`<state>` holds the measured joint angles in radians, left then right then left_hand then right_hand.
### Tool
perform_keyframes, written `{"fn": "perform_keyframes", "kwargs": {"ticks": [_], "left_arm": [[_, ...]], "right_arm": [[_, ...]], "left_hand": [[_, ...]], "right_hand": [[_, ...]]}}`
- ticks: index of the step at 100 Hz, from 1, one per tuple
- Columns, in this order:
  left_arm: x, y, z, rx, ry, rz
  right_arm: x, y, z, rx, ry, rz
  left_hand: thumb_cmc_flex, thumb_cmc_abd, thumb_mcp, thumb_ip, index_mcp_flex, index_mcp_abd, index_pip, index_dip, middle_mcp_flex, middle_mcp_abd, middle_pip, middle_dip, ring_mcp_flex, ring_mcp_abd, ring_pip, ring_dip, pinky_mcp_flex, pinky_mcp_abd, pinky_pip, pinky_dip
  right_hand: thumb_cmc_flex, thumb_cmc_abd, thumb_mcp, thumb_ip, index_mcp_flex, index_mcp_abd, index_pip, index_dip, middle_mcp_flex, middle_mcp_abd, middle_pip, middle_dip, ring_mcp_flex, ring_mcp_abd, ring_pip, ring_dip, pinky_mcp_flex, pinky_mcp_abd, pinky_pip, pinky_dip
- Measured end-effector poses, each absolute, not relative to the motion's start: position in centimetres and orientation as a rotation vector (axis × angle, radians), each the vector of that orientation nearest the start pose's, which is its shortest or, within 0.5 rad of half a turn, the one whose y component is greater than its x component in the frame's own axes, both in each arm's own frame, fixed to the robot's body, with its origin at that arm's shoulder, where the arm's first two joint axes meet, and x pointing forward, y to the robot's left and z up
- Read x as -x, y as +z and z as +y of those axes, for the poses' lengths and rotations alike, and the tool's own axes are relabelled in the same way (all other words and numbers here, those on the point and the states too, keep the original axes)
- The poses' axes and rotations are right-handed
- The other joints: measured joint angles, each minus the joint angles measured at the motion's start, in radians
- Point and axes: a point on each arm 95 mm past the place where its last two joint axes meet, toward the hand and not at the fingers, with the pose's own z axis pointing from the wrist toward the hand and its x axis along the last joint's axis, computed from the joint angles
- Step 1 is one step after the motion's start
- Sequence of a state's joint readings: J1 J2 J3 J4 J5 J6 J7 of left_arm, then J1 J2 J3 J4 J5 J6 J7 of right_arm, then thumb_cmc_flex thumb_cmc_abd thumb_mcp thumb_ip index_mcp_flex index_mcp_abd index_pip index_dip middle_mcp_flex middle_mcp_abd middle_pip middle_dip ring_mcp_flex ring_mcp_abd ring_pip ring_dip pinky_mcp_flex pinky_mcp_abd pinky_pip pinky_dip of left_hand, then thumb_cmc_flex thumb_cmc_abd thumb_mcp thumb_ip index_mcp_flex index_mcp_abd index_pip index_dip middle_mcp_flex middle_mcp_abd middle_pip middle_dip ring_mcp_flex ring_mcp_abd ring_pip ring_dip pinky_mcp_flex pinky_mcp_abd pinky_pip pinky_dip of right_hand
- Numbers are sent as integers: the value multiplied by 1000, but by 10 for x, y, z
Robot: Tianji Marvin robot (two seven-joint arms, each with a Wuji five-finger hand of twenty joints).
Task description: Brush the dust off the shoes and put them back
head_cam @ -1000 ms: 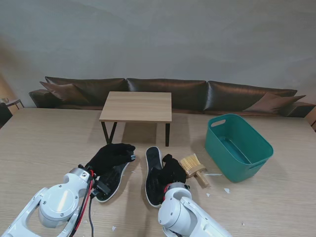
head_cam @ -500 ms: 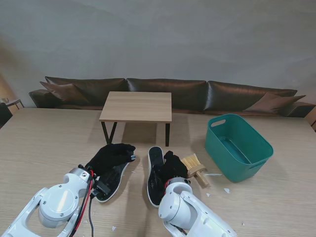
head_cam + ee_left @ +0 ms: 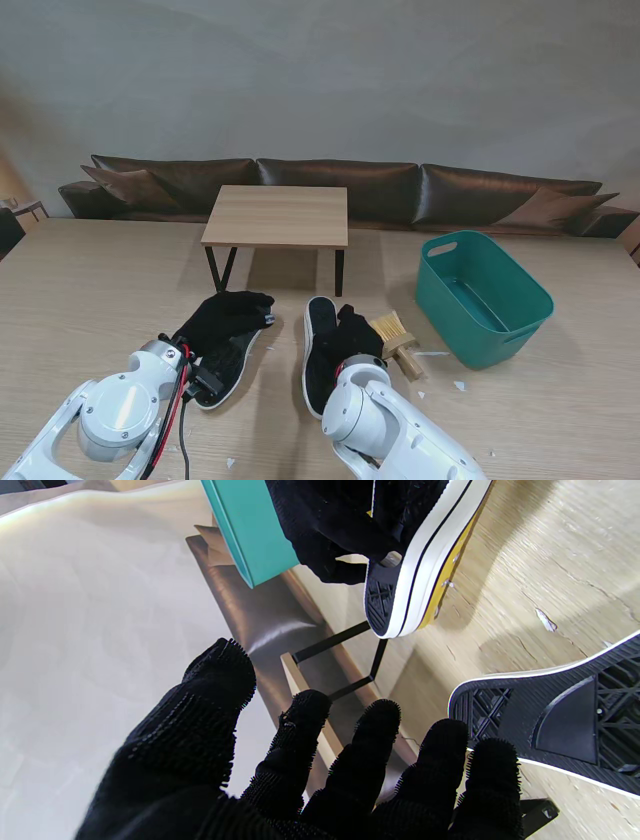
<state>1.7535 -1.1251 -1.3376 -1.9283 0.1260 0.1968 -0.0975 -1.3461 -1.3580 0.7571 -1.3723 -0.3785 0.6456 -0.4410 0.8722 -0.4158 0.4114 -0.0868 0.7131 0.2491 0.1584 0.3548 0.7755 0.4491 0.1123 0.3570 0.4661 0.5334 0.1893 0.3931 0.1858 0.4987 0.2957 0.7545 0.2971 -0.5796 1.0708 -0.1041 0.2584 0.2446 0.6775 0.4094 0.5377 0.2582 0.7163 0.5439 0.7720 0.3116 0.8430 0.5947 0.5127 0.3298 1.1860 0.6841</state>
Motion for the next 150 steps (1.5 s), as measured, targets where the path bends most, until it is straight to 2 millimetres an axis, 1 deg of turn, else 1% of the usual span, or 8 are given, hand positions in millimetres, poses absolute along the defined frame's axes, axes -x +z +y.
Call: {"fn": "perform_keyframes", "kwargs": {"ticks": [4, 29, 82, 89, 109, 127, 138, 150], "left_arm": [[-355, -275, -14, 2123, -1963, 950], [-355, -275, -14, 2126, -1960, 951], [-355, -276, -14, 2132, -1954, 949], [-355, -276, -14, 2132, -1953, 948], [-354, -277, -14, 2134, -1952, 945], [-354, -277, -14, 2135, -1950, 944], [-354, -277, -14, 2135, -1949, 944], [-353, -277, -14, 2135, -1948, 942]], "right_arm": [[-398, -374, 146, -1863, 1355, 999], [-398, -372, 143, -1866, 1311, 1044], [-387, -380, 143, -1951, 1354, 1110], [-384, -381, 144, -1965, 1368, 1113], [-381, -382, 144, -2017, 1416, 1100], [-380, -384, 145, -1986, 1415, 1106], [-379, -385, 147, -1924, 1409, 1133], [-379, -385, 147, -1901, 1396, 1144]], "left_hand": [[0, 0, 0, 0, 0, 0, 0, 0, 0, 0, 0, 0, 0, 0, 0, 0, 0, 0, 0, 0], [0, 0, -1, 0, 0, 0, 0, 0, 0, 0, 0, 1, 0, 0, 0, 0, 0, 0, 0, 0], [0, 1, -10, 0, 0, 0, 0, 0, 0, 0, 0, 1, 0, 0, 0, 0, 1, 0, 0, 0], [0, 1, -10, 0, 0, 0, 0, 0, 0, 0, 0, 1, 0, 0, 0, 0, 1, 0, 0, 0], [0, 1, -10, 0, 1, 0, 0, 0, 0, 1, 0, 1, 0, 0, 0, 0, 1, 0, 0, 0], [1, 13, -11, 0, 1, 0, 0, 0, 0, 4, 0, 1, 0, 0, 0, 0, 1, 0, 0, 0], [1, 13, -11, 0, 1, 0, 0, 0, 0, 5, 0, 1, 0, 0, 0, 0, 1, 0, 0, 0], [1, 13, -11, 0, 1, 0, 0, 0, 0, 6, 0, 2, 0, 0, 0, 0, 1, 0, 0, 0]], "right_hand": [[-13, 24, -7, 0, -7, 0, 3, -6, 0, 0, 0, 0, 0, 0, 0, 0, 0, 0, 0, 0], [-37, 38, -37, 0, -38, 2, -12, -32, 1, 0, 0, 0, 20, 0, 22, 10, 13, 1, 0, 0], [-56, 52, -57, 0, 36, 46, 10, -49, 55, -1, -1, 0, 69, -12, 52, 21, 13, 4, 14, 0], [-56, 59, -57, 0, 58, 53, 10, -49, 47, -14, -4, -4, 80, -15, 59, 21, 13, 4, 23, 0], [-25, 68, -9, 0, 96, 76, 10, -46, 42, -22, -67, -23, 113, -25, 72, 28, 13, 4, 36, 0], [-45, 72, -10, 0, 93, 54, 9, -45, 41, -35, -61, -20, 118, -25, 72, 28, 13, 4, 36, 0], [-60, 72, -41, -2, 51, 12, -15, -42, 51, -35, -50, -20, 98, -25, 71, 29, 12, 4, 36, 0], [-69, 72, -84, -2, -11, 3, -19, -72, 33, -35, -40, -20, 75, -25, 75, 44, 9, 4, 36, 0]]}}
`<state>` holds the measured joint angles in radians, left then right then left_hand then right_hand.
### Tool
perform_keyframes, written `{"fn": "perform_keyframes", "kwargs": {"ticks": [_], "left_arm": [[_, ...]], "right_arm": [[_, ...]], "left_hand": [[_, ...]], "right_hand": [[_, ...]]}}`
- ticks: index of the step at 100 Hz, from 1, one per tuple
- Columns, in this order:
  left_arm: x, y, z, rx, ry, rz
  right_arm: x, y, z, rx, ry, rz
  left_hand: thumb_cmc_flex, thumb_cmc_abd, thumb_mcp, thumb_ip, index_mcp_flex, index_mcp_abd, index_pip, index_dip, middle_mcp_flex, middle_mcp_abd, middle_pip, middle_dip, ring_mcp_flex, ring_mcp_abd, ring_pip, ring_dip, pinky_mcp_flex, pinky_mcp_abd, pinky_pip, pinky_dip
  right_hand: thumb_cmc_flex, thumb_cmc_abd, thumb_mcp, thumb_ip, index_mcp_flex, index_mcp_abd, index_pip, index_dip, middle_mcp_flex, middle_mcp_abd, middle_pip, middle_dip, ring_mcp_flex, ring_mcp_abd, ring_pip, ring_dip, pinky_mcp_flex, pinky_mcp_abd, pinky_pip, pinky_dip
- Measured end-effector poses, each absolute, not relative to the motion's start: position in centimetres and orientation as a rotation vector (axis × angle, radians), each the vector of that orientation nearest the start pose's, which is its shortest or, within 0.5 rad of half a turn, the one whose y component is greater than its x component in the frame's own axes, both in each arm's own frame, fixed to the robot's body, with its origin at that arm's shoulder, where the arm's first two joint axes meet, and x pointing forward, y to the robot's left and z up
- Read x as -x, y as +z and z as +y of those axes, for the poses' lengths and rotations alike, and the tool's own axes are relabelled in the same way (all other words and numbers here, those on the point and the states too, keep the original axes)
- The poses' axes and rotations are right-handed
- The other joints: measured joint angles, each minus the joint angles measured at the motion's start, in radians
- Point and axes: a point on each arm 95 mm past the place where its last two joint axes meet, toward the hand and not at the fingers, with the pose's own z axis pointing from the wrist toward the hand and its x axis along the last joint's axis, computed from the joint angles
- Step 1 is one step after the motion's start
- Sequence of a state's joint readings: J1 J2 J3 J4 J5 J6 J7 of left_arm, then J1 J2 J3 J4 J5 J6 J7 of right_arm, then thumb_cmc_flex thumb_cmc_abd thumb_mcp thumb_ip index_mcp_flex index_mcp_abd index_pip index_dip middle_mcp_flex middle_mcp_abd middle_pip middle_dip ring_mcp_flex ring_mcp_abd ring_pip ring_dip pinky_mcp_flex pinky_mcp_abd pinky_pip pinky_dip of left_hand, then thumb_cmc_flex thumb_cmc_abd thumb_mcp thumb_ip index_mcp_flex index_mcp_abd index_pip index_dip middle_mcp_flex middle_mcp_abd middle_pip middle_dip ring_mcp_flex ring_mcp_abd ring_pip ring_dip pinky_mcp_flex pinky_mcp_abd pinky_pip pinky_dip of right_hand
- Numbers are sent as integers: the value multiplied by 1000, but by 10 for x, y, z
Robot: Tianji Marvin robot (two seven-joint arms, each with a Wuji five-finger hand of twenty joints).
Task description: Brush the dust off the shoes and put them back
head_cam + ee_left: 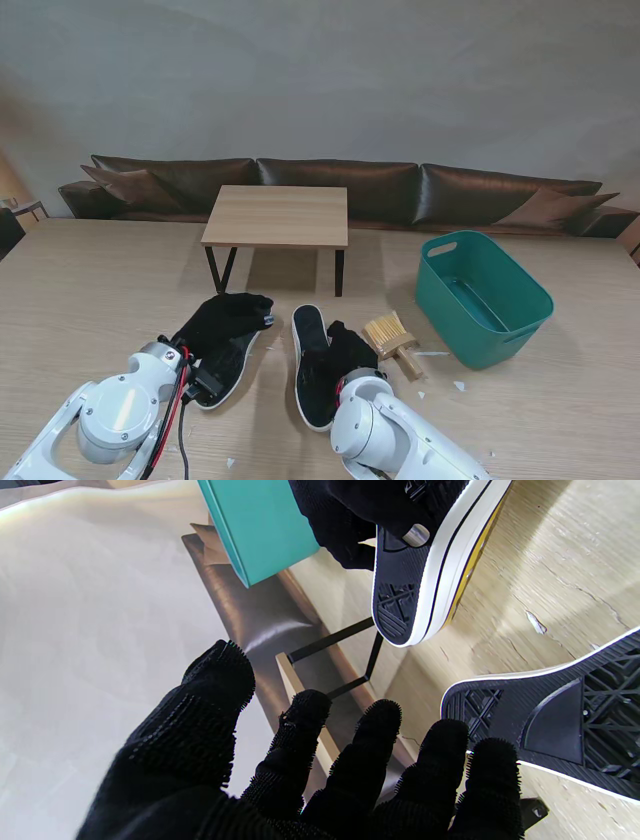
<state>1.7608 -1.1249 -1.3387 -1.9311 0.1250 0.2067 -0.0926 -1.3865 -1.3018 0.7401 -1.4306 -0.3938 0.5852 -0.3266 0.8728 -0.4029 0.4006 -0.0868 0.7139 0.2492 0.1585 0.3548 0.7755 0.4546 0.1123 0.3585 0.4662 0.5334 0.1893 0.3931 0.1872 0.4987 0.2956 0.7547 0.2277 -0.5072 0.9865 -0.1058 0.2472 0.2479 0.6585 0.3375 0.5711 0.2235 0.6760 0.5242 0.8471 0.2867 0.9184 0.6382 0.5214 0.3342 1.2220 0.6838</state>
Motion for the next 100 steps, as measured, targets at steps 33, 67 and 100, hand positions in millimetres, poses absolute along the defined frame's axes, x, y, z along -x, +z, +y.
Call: {"fn": "perform_keyframes", "kwargs": {"ticks": [33, 67, 100], "left_arm": [[-354, -277, -13, 2139, -1950, 942], [-354, -277, -13, 2141, -1952, 940], [-355, -277, -13, 2142, -1952, 940]], "right_arm": [[-386, -380, 143, -1851, 1358, 1117], [-390, -376, 142, -1847, 1347, 1115], [-390, -375, 140, -1812, 1337, 1120]], "left_hand": [[0, 0, -11, 0, 0, 0, 0, 0, 0, 1, 1, 1, 0, 0, 0, 0, 0, 0, 0, 0], [0, 0, -22, 0, 0, 0, 0, 0, 0, 2, 2, 6, 0, 0, 0, 0, 0, 0, 0, 0], [0, 0, -22, 0, 1, 0, 1, 1, 17, 5, 15, 10, 0, 0, 0, 0, 0, 0, 0, 0]], "right_hand": [[-22, 41, -65, 13, -112, 36, 11, -139, -37, 1, -8, 0, -26, 5, 0, -7, -3, -1, -23, 0], [-22, 42, -65, 22, -112, 36, 10, -157, -37, 1, -8, 0, -26, 6, 0, -7, -3, -1, -23, 0], [-22, 42, -65, 22, -121, 36, 11, -174, -37, 2, -8, 0, -26, 7, 0, -7, -2, -1, -23, 0]]}}
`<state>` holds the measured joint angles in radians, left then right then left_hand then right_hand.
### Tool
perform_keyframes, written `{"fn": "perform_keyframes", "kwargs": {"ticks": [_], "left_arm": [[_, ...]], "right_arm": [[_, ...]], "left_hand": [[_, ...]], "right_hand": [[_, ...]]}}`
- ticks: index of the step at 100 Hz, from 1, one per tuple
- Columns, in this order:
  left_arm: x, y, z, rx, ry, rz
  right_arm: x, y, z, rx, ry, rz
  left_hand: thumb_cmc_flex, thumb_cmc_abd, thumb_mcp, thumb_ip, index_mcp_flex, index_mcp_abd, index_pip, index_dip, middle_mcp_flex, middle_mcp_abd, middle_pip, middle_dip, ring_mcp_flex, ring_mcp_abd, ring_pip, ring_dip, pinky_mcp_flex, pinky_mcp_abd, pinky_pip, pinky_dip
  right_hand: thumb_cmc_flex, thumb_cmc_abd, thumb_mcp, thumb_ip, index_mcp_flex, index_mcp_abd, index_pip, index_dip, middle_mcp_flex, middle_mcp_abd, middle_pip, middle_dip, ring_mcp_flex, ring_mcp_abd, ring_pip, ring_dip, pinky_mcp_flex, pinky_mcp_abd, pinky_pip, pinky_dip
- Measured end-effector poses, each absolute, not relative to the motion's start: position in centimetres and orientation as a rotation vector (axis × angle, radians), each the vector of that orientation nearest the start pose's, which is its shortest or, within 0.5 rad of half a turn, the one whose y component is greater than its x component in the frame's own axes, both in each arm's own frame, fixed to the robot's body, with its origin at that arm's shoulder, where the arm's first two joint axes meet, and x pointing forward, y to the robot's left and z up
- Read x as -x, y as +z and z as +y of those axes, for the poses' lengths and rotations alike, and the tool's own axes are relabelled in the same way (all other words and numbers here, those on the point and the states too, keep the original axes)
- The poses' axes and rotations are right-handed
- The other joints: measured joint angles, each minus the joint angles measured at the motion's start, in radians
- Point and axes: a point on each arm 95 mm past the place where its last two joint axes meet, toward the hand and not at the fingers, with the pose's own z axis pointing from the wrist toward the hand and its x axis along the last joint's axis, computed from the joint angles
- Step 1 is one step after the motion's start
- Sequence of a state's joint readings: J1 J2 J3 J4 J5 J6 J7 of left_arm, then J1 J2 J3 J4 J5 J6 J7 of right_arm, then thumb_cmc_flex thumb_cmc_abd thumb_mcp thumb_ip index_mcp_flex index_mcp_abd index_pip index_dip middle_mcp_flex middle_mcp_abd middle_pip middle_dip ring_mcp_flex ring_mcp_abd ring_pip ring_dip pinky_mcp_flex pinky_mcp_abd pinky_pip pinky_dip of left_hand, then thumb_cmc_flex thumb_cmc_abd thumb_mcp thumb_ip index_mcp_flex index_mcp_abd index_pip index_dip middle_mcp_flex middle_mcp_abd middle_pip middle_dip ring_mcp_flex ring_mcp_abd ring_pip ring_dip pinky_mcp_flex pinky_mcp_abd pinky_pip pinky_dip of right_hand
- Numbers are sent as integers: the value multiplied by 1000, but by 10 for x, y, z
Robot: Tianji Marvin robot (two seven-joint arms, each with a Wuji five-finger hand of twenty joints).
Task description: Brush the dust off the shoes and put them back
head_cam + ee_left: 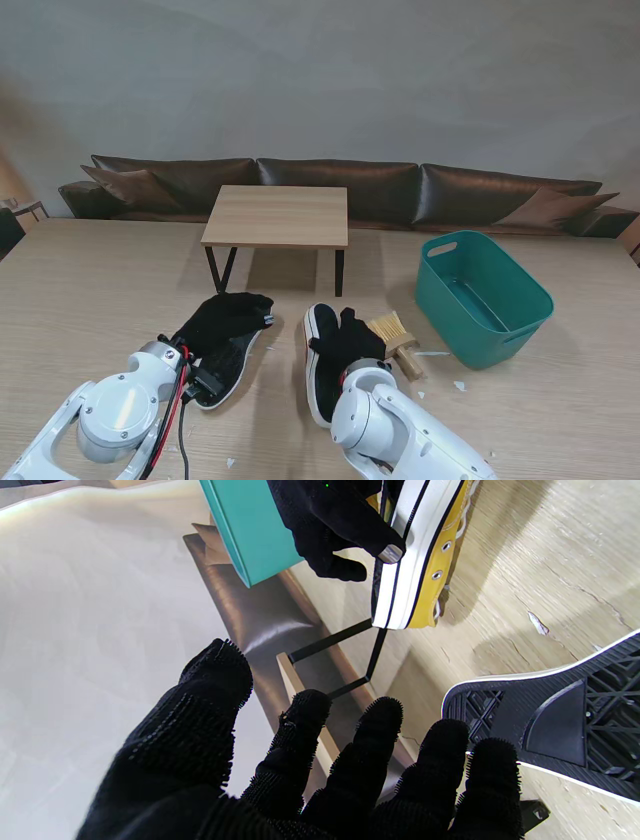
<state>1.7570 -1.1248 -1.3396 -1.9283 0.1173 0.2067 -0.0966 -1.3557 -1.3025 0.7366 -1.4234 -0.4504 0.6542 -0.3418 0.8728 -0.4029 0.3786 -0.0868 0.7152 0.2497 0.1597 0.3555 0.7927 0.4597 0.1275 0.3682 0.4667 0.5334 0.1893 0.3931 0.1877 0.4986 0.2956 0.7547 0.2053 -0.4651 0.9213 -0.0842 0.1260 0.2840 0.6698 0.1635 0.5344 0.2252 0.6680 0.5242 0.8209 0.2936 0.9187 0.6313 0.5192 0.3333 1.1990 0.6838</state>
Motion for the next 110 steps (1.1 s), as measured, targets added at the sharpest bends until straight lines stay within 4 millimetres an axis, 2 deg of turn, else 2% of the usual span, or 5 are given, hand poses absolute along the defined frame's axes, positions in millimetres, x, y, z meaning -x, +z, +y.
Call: {"fn": "perform_keyframes", "kwargs": {"ticks": [51, 72, 76, 100, 110], "left_arm": [[-355, -277, -13, 2140, -1952, 940], [-355, -277, -13, 2131, -1946, 945], [-355, -278, -12, 2127, -1942, 949], [-356, -279, -12, 2119, -1930, 962], [-356, -280, -11, 2117, -1926, 967]], "right_arm": [[-393, -371, 139, -1796, 1364, 1092], [-393, -357, 131, -1786, 1399, 1059], [-393, -353, 129, -1784, 1409, 1053], [-386, -332, 103, -1658, 1406, 1150], [-385, -328, 90, -1580, 1383, 1196]], "left_hand": [[0, 12, -10, 0, 0, 0, 0, 0, 0, 0, 0, 1, 0, 0, 0, 0, 0, 0, 0, 0], [0, 12, -10, 0, 0, 0, 0, 0, 0, 0, -2, 1, 0, 0, 0, 0, 0, 0, 0, 0], [0, 12, -10, 0, 0, 0, 0, 0, 0, 0, -2, 1, 0, 0, 0, 0, 0, 0, 0, 0], [0, 12, -10, 0, 0, 0, 1, 1, 0, 0, -3, 1, 0, 0, 0, 0, 0, -1, 0, 0], [0, 12, -11, 0, 1, 0, 7, 1, 0, 0, -4, 1, -1, 0, 0, 0, -2, -2, 0, 1]], "right_hand": [[0, 0, 0, 0, 0, 0, 10, -12, 0, 0, 0, 0, 0, 0, 0, 0, 0, 0, 0, 0], [0, 0, 0, 0, 24, -60, 58, -3, 0, 0, 0, 0, 0, 1, 0, 0, 0, 0, 0, 0], [0, 0, 0, 0, 57, -70, 76, 8, 0, 0, 0, 0, -1, 2, -2, 0, 0, 0, 0, 0], [11, -31, -1, 0, 286, -103, 26, 239, 1, 0, -1, 0, -10, 5, -36, -1, -2, 0, -3, 0], [34, -67, -10, 0, 349, -109, 22, 274, 10, 0, -1, 0, -17, -6, -41, -1, 5, -1, -2, 0]]}}
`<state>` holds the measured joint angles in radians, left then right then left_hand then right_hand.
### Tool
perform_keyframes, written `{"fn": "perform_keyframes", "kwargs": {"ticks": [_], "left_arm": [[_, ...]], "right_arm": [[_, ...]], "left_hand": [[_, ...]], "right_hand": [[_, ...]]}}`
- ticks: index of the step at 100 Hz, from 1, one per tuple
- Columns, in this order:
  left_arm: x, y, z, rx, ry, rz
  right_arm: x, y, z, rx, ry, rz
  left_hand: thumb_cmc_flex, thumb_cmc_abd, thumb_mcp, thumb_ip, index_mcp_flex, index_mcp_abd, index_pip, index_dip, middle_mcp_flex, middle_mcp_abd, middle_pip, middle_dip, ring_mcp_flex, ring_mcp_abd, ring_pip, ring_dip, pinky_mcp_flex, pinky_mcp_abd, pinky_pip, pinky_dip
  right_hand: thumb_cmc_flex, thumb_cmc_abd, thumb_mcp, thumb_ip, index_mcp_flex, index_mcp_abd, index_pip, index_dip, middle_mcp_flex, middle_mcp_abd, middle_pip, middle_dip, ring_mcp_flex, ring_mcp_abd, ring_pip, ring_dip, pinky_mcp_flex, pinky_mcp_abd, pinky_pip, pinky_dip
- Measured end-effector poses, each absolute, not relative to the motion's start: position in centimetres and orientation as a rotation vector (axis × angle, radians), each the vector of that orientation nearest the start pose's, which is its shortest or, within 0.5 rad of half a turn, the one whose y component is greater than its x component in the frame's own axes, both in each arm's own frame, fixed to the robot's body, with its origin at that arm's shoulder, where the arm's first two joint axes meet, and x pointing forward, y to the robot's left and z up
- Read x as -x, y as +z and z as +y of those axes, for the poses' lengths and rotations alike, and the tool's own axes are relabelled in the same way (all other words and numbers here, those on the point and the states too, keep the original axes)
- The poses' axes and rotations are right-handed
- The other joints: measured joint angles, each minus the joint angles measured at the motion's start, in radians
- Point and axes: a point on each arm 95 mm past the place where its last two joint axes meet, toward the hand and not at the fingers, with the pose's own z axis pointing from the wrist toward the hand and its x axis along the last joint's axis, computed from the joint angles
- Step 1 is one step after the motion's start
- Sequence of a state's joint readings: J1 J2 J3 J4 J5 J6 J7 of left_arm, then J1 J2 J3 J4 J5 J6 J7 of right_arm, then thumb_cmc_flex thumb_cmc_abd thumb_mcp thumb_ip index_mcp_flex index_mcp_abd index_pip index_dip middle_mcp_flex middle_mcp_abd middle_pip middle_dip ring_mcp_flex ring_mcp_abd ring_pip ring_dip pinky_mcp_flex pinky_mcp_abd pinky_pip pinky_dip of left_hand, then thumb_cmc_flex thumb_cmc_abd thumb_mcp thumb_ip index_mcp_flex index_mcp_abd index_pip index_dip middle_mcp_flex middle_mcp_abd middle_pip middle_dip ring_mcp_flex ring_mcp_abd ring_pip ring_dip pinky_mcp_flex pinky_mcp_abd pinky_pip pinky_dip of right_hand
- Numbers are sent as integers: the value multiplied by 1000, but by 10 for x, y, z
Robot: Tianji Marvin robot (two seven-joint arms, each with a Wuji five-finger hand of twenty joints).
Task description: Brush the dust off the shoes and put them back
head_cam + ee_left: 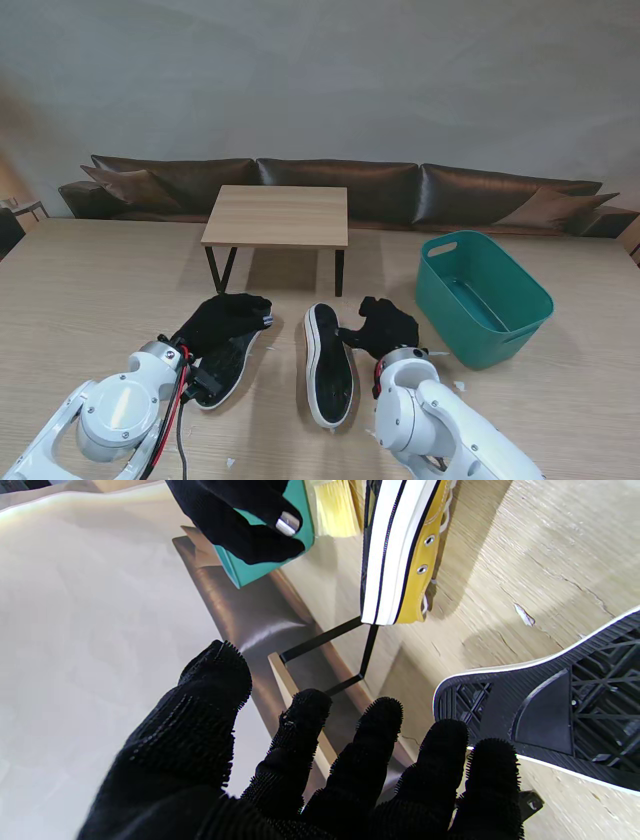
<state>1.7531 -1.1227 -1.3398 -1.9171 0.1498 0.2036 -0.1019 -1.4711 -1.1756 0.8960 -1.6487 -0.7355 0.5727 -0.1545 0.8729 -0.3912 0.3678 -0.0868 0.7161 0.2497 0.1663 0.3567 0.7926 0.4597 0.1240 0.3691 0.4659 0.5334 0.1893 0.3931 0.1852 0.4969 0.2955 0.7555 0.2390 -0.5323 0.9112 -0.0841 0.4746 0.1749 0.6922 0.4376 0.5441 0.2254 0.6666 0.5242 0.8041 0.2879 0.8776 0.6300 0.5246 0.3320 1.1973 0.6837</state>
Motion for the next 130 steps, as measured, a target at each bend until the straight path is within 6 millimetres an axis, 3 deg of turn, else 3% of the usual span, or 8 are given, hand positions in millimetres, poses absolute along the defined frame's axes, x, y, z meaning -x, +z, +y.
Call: {"fn": "perform_keyframes", "kwargs": {"ticks": [25, 45, 93, 130], "left_arm": [[-355, -281, -10, 2103, -1915, 990], [-351, -284, -7, 2086, -1912, 998], [-344, -291, -2, 2080, -1878, 1009], [-342, -292, -1, 2078, -1858, 1020]], "right_arm": [[-383, -322, 59, -1464, 1302, 1209], [-382, -326, 43, -1423, 1258, 1212], [-373, -345, 26, -1415, 1149, 1261], [-375, -368, 25, -1402, 1059, 1298]], "left_hand": [[0, 0, -6, 0, 1, 0, 1, 3, -9, 0, -4, 0, -4, 0, 0, 0, -12, -2, 0, 10], [0, 0, -10, 0, 1, 0, 1, 3, -14, 0, -4, 0, -4, -1, 0, 0, -13, -5, 0, 11], [0, 11, -20, 0, 24, 0, 15, 6, -14, 0, -5, 0, -4, -3, 0, 0, -14, -5, -2, 12], [0, 11, -21, 0, 24, 0, 15, 10, -14, 0, -5, 0, -4, -4, 0, 0, -14, -6, -2, 12]], "right_hand": [[61, -161, 44, -1, 138, -8, 20, 89, 134, -12, 26, 24, 136, -64, 43, 9, 2, -2, 89, 12], [61, -276, 106, -35, 208, -21, 31, 116, 220, -37, 49, 65, 225, -106, 96, 31, 3, -4, 142, 33], [61, -318, 129, -45, 239, -32, 12, 128, 245, -53, 49, 77, 257, -128, 108, 35, 3, -15, 167, 36], [61, -326, 153, -45, 214, -35, -44, 115, 245, -53, 48, 77, 277, -148, 113, 43, 3, -26, 167, 36]]}}
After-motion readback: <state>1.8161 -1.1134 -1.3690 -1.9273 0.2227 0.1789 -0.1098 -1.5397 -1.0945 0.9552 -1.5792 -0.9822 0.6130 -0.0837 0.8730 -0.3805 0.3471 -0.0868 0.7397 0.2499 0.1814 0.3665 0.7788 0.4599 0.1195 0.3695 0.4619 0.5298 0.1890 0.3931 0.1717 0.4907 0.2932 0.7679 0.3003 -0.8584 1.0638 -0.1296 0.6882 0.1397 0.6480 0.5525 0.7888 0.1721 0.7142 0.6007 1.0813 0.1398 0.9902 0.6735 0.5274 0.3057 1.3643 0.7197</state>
